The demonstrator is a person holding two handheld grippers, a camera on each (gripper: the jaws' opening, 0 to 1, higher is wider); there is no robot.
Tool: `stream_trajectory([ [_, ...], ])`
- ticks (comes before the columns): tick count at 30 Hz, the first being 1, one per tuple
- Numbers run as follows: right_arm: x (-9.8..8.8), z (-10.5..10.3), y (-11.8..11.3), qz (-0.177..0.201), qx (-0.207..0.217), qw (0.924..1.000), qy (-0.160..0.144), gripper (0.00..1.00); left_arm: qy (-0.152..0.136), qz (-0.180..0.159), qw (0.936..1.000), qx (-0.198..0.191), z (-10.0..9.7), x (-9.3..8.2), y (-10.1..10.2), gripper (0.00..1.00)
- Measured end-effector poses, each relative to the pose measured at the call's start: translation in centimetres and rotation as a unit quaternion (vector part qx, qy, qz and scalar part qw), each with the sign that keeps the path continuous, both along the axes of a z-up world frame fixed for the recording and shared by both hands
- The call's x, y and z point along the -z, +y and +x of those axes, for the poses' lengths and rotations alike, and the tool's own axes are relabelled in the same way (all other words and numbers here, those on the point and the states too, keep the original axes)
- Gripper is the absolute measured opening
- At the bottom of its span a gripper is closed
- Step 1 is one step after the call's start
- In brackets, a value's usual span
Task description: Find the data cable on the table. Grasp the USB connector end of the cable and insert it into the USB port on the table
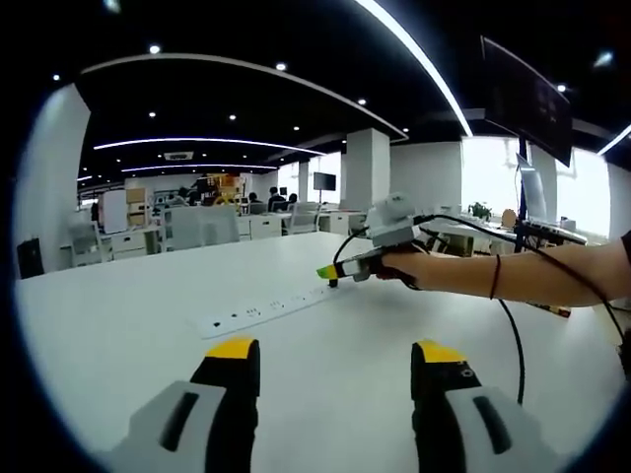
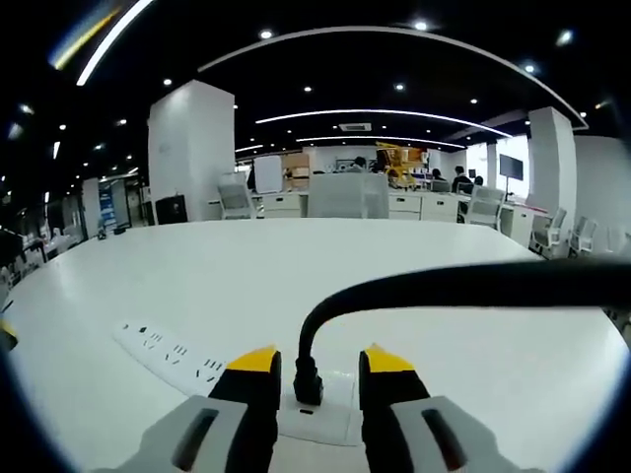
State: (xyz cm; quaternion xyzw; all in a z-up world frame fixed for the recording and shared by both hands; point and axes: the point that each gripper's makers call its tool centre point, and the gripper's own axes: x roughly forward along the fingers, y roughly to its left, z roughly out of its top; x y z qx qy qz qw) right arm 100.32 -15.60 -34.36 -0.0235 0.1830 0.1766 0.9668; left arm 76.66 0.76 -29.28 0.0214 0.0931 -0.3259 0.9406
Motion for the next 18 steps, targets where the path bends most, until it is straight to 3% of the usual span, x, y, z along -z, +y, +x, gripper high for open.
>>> stream_trajectory([
  [18,-1.1,-0.3,0.0,0.012,-0.009,0.9997,-0.019,0.51,-0.001,0.005,1.0000,-0.002,0.1,-0.2,0.2,0.63],
])
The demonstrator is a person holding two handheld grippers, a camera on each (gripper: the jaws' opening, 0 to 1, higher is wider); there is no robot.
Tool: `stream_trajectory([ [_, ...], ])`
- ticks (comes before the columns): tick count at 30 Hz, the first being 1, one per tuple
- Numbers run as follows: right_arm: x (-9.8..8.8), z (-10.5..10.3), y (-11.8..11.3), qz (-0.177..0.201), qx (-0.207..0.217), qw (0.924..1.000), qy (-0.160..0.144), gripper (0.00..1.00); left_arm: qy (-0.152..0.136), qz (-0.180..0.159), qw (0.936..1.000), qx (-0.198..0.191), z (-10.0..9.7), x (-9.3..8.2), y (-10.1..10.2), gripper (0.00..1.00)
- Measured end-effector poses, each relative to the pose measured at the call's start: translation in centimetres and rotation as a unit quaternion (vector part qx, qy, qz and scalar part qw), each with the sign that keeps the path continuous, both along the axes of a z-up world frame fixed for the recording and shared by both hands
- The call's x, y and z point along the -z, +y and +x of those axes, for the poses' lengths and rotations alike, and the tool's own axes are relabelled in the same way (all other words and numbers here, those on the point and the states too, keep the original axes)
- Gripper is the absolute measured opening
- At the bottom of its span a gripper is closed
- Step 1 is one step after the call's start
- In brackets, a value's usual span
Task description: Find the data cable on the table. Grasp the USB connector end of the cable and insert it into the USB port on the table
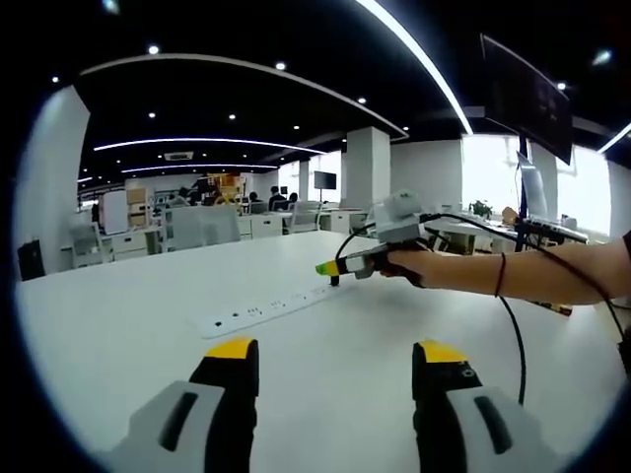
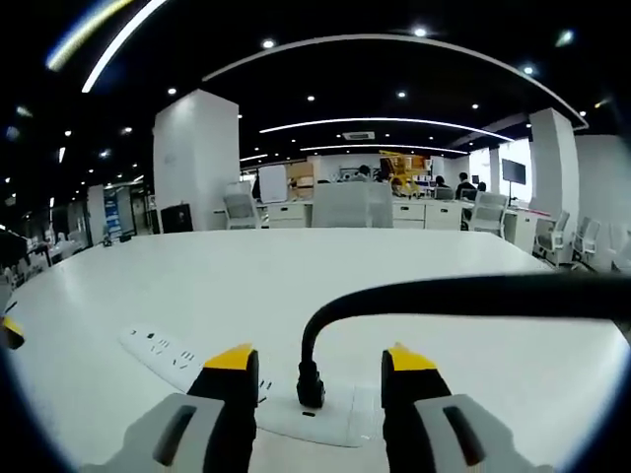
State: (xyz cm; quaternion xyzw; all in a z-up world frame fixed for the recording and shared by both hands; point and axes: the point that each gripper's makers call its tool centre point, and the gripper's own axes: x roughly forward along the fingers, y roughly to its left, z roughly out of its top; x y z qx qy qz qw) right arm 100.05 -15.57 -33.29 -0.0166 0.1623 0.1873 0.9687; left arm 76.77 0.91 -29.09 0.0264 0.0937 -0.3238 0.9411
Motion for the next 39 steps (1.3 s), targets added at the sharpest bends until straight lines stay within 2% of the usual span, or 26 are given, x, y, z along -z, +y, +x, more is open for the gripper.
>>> stream_trajectory([
  [7,-0.7,-0.5,0.3,0.007,-0.011,0.9998,-0.013,0.61,-0.001,-0.005,1.0000,0.000,0.0,-0.3,0.0,0.64],
  [11,-1.1,-0.8,0.5,0.014,-0.021,0.9995,-0.021,0.70,-0.005,-0.011,0.9999,-0.001,0.0,-0.6,0.0,0.65],
  [20,-1.8,-1.8,0.5,0.012,-0.031,0.9990,-0.029,0.72,-0.009,-0.019,0.9998,-0.004,0.0,-1.2,0.1,0.69],
  [27,-3.2,-3.5,0.9,0.025,-0.042,0.9978,-0.044,0.72,-0.016,-0.028,0.9993,-0.020,-0.1,-1.9,0.9,0.70],
  [34,-4.2,-5.6,1.3,0.042,-0.047,0.9964,-0.056,0.71,-0.023,-0.038,0.9984,-0.034,-0.6,-2.8,1.8,0.71],
  [39,-5.7,-8.4,2.0,0.068,-0.052,0.9936,-0.074,0.71,-0.044,-0.042,0.9964,-0.059,-1.0,-4.0,3.0,0.71],
])
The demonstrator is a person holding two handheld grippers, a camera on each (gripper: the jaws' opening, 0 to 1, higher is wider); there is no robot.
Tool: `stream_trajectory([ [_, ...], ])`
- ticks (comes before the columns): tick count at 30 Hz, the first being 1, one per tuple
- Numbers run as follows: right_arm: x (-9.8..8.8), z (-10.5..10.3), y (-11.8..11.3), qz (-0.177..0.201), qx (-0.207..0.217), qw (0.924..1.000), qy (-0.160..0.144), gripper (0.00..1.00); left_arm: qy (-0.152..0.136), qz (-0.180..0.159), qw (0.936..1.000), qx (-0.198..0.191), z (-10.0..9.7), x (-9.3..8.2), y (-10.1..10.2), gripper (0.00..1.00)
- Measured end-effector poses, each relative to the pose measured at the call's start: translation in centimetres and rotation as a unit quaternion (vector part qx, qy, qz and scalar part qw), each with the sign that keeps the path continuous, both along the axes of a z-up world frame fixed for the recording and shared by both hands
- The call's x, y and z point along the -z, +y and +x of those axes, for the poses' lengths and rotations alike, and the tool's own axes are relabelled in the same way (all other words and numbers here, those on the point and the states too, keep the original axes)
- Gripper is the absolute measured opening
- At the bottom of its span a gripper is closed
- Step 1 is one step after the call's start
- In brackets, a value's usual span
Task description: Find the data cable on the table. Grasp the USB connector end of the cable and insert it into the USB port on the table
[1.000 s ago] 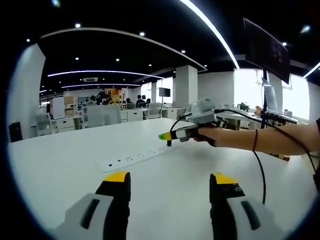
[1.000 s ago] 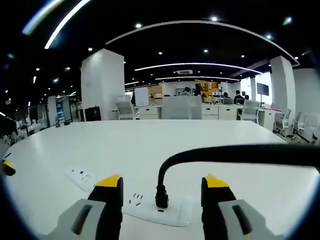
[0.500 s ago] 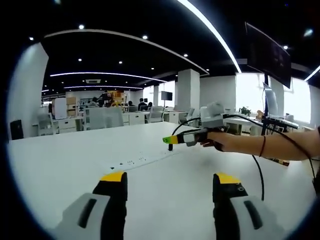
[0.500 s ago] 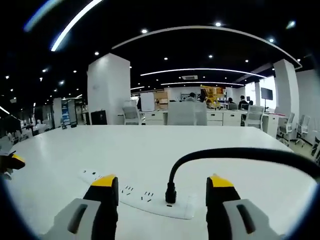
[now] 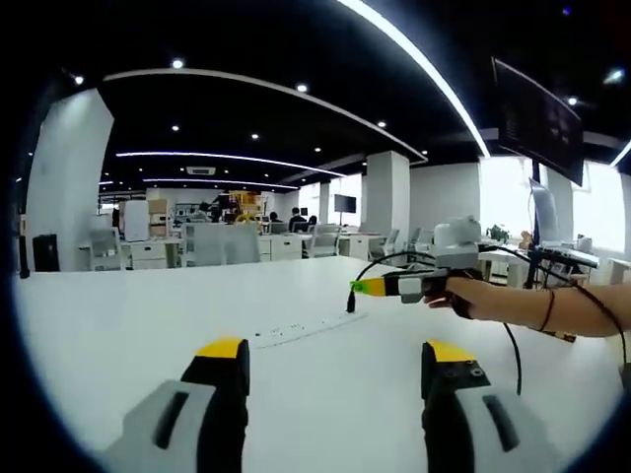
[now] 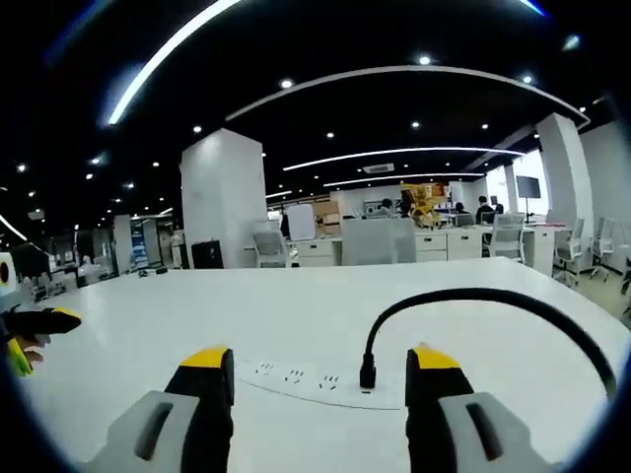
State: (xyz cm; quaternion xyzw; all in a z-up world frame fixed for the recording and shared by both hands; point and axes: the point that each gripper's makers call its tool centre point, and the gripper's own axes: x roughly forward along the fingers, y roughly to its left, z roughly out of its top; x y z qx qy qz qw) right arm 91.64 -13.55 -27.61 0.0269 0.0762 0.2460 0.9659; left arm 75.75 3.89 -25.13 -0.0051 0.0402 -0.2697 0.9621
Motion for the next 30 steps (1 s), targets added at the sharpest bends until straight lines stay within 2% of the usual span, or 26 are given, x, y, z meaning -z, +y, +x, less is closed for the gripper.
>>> stream_trajectory([
  [4,-1.3,-2.3,0.4,0.020,-0.003,0.9997,-0.016,0.71,-0.017,-0.005,0.9994,-0.030,-0.4,-1.0,1.5,0.71],
  [7,-3.0,-4.7,0.8,0.027,-0.001,0.9987,-0.043,0.70,-0.047,-0.014,0.9968,-0.064,-1.3,-2.7,2.8,0.70],
  [10,-4.5,-6.7,1.1,0.041,0.002,0.9974,-0.059,0.69,-0.067,-0.010,0.9948,-0.076,-2.3,-4.1,3.3,0.69],
  [13,-5.7,-8.4,1.1,0.036,0.008,0.9971,-0.067,0.68,-0.070,0.003,0.9938,-0.086,-3.2,-4.7,3.7,0.69],
  [17,-7.7,-11.4,0.6,0.034,0.018,0.9955,-0.087,0.68,-0.069,-0.003,0.9924,-0.102,-4.5,-5.3,4.6,0.69],
  [23,-10.3,-15.3,-0.4,0.043,0.032,0.9925,-0.110,0.67,-0.089,0.007,0.9868,-0.135,-6.5,-6.8,6.2,0.69],
  [30,-11.4,-19.2,-2.0,0.063,0.059,0.9886,-0.124,0.63,-0.108,0.004,0.9816,-0.158,-8.4,-8.2,7.7,0.69],
])
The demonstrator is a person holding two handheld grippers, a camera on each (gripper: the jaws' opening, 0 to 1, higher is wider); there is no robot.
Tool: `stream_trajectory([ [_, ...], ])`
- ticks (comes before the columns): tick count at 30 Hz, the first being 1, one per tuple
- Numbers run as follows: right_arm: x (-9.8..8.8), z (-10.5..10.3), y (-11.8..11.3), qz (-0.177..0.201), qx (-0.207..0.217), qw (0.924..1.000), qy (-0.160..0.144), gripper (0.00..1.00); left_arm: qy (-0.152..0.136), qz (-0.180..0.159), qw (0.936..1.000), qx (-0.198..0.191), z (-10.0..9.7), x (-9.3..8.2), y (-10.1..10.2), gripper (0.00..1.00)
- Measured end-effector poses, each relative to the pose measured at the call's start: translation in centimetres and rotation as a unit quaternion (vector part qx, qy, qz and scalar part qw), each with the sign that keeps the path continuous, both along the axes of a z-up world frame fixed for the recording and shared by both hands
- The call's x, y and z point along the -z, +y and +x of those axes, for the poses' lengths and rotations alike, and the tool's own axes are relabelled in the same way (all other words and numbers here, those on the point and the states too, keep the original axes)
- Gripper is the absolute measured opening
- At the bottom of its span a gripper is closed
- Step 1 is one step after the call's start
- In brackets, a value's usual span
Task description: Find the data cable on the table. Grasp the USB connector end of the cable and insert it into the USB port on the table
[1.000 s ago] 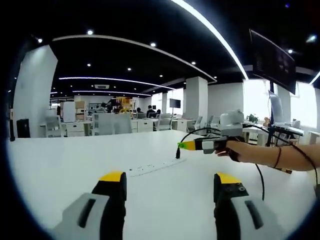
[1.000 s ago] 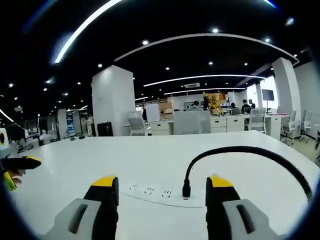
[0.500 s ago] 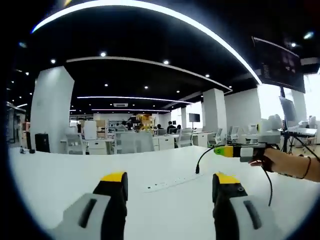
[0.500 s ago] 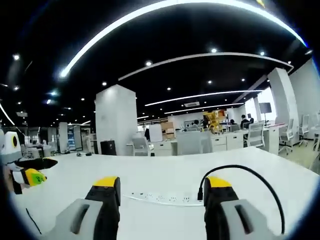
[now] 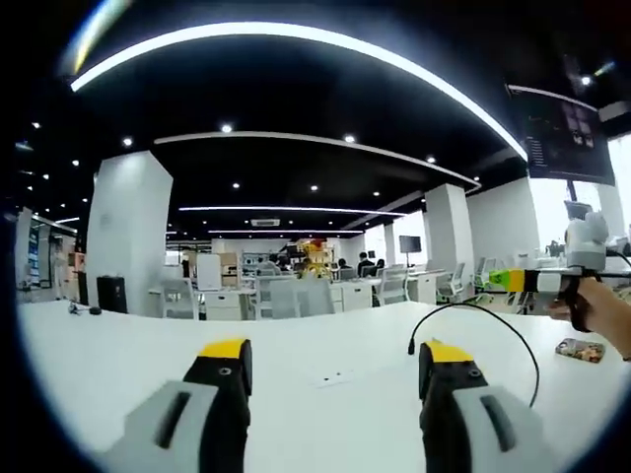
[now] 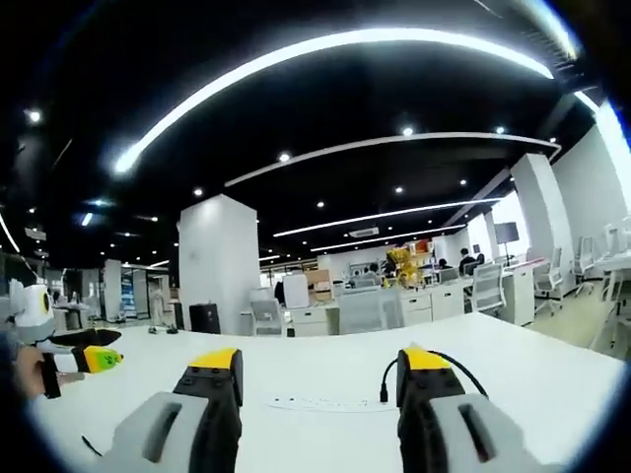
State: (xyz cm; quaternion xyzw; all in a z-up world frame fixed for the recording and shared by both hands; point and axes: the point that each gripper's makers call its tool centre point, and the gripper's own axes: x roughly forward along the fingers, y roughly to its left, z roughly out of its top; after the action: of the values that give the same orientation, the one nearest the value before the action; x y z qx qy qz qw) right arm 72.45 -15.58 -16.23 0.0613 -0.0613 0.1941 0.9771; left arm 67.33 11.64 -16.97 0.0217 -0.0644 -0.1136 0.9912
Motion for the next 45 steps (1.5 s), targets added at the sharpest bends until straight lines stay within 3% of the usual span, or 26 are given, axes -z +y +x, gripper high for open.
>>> stream_trajectory([
  [8,2.0,-2.8,-2.9,-0.005,0.050,0.9987,0.004,0.63,0.006,0.016,0.9991,-0.040,-1.2,1.0,2.6,0.69],
  [20,5.0,-4.4,-6.2,-0.016,0.114,0.9933,0.014,0.60,0.059,0.022,0.9933,-0.097,-1.2,5.6,6.5,0.69],
  [23,5.3,-4.3,-6.2,-0.012,0.115,0.9932,0.015,0.60,0.058,0.017,0.9931,-0.100,-1.2,5.7,6.8,0.69],
  [30,5.1,-4.3,-4.8,-0.005,0.105,0.9944,0.010,0.60,0.032,0.017,0.9936,-0.107,-1.8,3.9,7.1,0.69],
  [34,5.4,-4.2,-4.2,-0.021,0.105,0.9942,0.010,0.60,0.025,0.019,0.9938,-0.107,-2.0,3.6,7.0,0.70],
  [42,5.6,-4.1,-4.3,-0.038,0.118,0.9923,0.006,0.59,0.031,0.020,0.9936,-0.107,-1.9,4.3,7.0,0.70],
  [45,6.6,-3.9,-4.5,-0.049,0.124,0.9911,0.010,0.59,0.042,0.018,0.9921,-0.117,-1.5,5.5,7.4,0.70],
])
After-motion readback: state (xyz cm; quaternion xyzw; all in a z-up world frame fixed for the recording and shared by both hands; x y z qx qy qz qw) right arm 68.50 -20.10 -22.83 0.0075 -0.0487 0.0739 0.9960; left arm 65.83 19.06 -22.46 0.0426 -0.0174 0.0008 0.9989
